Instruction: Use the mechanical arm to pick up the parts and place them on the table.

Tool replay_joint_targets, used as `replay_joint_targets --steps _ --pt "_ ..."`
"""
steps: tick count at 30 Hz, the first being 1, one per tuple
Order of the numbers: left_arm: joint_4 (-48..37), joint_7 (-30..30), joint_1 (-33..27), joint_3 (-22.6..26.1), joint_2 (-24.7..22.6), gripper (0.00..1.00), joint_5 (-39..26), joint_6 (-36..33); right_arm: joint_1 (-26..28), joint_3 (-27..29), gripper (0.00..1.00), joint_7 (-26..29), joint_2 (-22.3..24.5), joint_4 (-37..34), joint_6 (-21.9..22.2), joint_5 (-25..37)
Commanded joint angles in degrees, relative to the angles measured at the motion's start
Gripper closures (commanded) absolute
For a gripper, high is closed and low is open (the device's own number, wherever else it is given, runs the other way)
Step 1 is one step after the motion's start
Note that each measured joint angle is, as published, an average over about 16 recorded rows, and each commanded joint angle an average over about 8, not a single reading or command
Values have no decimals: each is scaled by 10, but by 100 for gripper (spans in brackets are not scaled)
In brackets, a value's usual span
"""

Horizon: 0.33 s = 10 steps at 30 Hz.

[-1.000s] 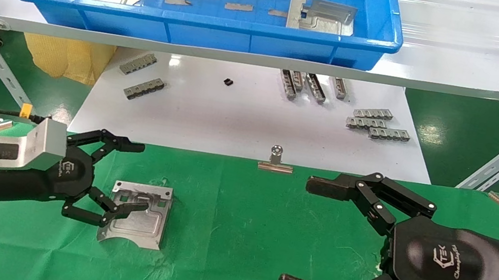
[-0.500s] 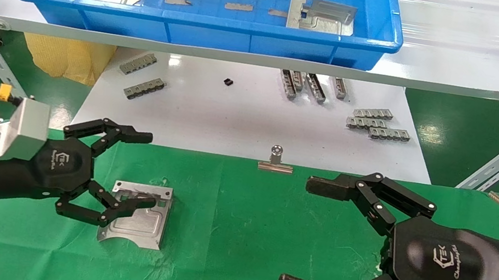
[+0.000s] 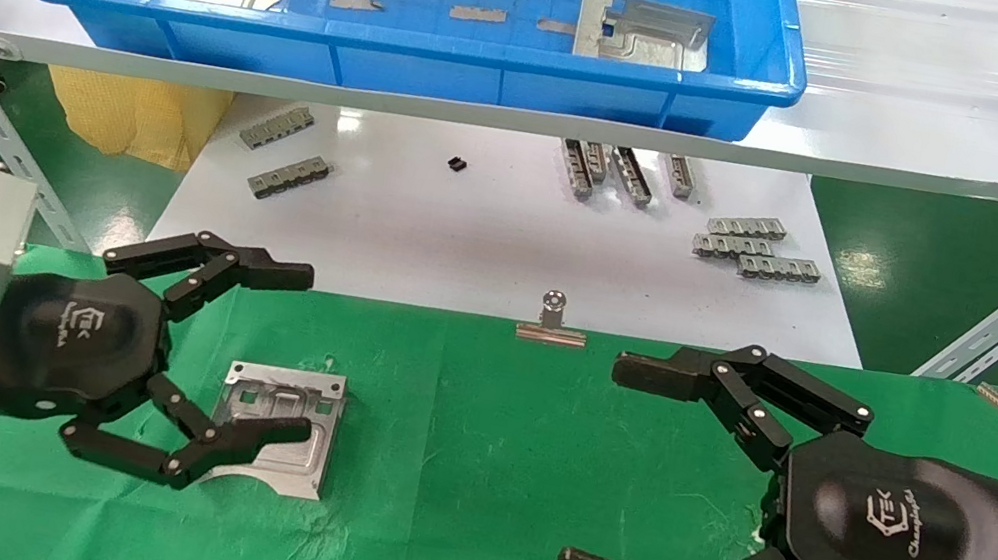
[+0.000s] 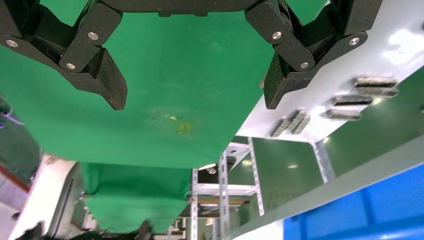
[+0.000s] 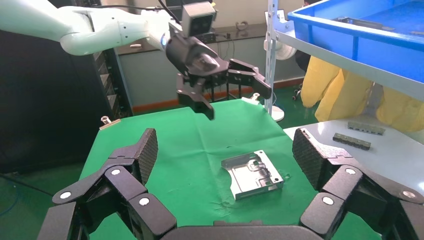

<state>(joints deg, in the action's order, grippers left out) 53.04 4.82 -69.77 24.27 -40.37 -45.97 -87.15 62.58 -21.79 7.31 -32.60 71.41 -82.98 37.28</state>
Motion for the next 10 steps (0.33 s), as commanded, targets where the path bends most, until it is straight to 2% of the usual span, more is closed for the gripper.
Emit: replay_joint_targets --steps 1,10 --pt "25 -19 10 -10 7 0 5 2 0 0 0 0 0 0 0 0" --pt "120 -91 48 -48 31 0 24 8 0 0 0 0 0 0 0 0"
